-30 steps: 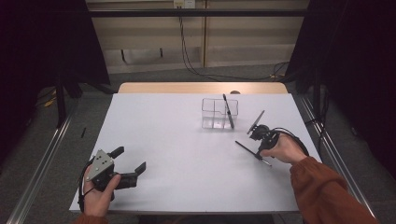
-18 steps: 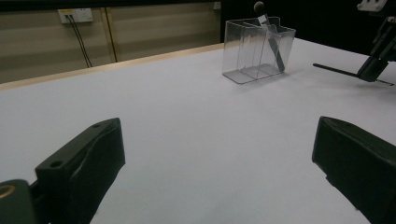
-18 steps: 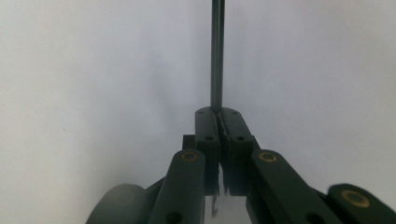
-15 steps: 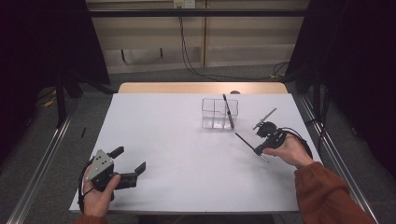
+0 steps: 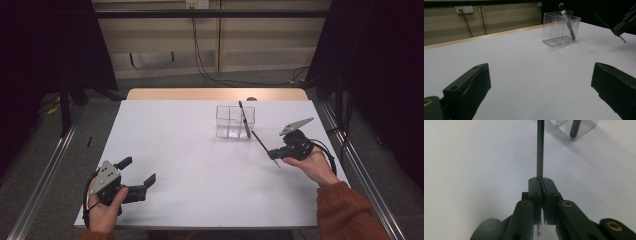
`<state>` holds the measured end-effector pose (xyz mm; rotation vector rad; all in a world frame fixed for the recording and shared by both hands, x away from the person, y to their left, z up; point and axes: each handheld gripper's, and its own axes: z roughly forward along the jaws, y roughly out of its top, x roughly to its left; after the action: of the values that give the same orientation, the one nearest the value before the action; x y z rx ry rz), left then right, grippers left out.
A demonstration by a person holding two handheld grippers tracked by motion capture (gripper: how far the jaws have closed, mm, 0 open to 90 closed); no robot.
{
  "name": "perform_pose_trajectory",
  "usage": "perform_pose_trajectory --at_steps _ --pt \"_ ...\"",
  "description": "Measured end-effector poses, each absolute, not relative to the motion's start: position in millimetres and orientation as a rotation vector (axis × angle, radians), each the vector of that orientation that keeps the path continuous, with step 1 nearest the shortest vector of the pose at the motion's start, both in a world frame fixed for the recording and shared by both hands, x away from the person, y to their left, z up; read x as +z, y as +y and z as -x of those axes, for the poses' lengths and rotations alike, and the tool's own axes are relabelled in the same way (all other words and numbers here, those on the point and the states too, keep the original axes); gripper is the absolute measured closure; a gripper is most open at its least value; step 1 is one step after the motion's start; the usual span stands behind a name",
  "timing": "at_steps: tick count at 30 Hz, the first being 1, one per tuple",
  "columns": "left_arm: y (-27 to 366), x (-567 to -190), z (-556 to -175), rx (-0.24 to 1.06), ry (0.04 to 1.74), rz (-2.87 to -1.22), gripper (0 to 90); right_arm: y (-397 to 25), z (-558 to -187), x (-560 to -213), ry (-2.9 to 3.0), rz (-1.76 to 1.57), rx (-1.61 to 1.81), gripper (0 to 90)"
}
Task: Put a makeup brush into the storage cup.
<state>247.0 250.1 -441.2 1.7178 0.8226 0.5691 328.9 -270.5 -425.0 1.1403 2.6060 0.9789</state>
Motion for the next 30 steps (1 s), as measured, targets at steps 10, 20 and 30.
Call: perform_pose_trajectory --at_steps 10,20,30 --pt "249.9 -438.0 -245.4 0.56 0.815 -1.712 2.4 -276.7 -321.0 -427.3 2.435 -1.075 1.257 87.2" --pt "246.3 -434.7 -244.4 0.503 0.797 -1.714 2.3 -273.3 -317.0 -423.0 2.422 -0.985 1.4 87.2" --pt "237.0 -430.9 -243.4 0.475 0.744 -1.735 2.1 -258.2 -316.6 -421.6 2.485 -0.913 1.44 87.2"
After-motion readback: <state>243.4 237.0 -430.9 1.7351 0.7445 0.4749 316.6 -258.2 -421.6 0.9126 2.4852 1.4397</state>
